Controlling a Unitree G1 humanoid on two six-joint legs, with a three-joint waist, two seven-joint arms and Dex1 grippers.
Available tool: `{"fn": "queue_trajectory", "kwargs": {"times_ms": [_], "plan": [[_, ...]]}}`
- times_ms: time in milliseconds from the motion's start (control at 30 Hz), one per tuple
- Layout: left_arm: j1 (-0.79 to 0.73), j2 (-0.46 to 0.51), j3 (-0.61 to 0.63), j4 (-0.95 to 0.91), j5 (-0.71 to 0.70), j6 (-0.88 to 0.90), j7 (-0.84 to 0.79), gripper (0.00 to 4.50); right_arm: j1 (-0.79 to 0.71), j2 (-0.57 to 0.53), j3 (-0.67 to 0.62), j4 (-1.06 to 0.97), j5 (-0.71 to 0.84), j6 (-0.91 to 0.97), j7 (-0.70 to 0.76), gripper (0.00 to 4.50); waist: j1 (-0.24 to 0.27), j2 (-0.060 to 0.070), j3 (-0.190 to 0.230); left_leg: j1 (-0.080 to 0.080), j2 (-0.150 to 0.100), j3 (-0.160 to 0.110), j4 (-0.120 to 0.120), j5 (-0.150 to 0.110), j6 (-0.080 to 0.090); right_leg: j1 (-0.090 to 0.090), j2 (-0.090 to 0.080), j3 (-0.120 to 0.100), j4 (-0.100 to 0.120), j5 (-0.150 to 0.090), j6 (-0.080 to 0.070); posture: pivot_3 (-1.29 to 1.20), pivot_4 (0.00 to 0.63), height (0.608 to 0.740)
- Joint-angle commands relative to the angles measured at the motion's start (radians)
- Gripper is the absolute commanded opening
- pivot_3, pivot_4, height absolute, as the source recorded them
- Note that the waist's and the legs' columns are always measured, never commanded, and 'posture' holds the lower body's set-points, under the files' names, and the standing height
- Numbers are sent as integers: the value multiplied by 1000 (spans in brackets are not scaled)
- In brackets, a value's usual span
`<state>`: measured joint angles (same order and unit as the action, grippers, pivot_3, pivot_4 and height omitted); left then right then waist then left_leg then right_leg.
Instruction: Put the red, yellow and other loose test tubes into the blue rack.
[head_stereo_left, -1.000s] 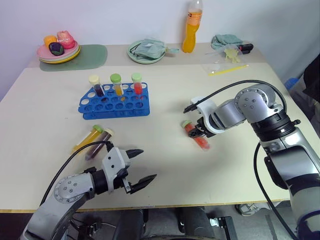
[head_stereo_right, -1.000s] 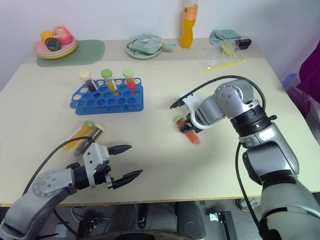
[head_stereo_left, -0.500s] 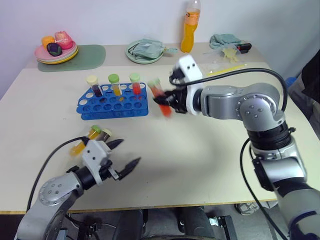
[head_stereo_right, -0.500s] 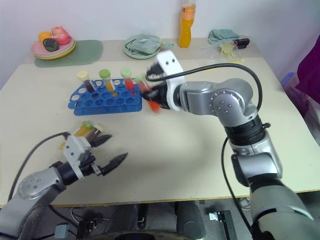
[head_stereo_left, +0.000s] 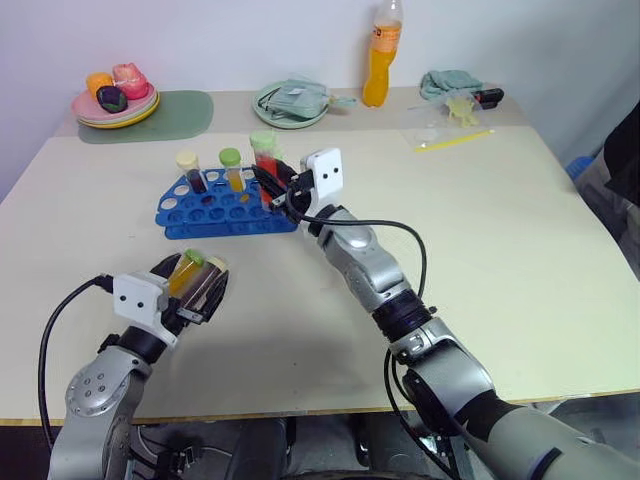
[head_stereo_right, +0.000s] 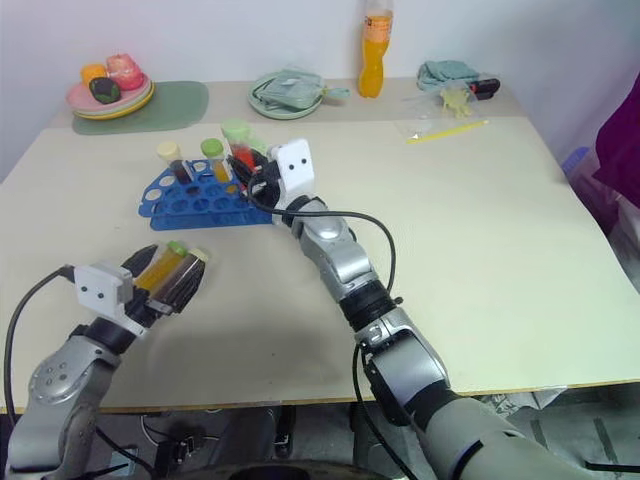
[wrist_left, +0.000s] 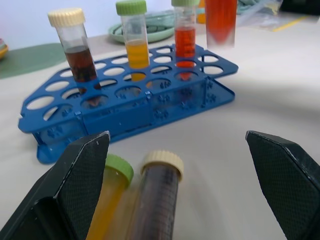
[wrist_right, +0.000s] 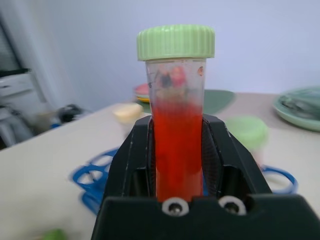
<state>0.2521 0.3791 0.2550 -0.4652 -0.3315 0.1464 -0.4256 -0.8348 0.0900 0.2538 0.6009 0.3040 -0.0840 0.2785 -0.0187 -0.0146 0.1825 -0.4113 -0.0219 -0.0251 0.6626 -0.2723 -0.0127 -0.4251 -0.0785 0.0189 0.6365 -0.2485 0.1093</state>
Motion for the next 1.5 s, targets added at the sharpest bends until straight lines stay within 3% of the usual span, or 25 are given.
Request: {"fn": "queue_trajectory", "kwargs": {"times_ms": [33, 900, 1333, 1500], "plan": [[-10, 2, 7, -54, -11, 5, 11, 4500, -56, 38, -38, 72, -62, -102, 8, 814, -2, 0, 0, 0, 0, 0, 0, 0, 0, 0, 0, 0, 0, 0, 0, 0, 150, 729], [-37, 17, -22, -136, -31, 93, 19, 4500, -174, 121, -157, 398, -209, -242, 6, 814, -3, 1, 0, 2, 0, 0, -1, 1, -2, -1, 0, 0, 5, 0, -1, 0, 150, 729], [-59, 23, -15, -183, -45, 157, 39, 4500, -160, 149, -159, 418, -215, -201, 91, 814, -6, 1, 0, 3, 0, 0, 0, 2, -3, -1, 0, 0, 9, -1, -1, 0, 150, 729], [-62, 22, -19, -209, -47, 182, 52, 4500, -182, 157, -163, 445, -230, -199, 58, 814, -5, 1, 0, 4, 0, 0, 0, 2, -3, -1, 0, 0, 9, -1, -1, 0, 150, 729]]}}
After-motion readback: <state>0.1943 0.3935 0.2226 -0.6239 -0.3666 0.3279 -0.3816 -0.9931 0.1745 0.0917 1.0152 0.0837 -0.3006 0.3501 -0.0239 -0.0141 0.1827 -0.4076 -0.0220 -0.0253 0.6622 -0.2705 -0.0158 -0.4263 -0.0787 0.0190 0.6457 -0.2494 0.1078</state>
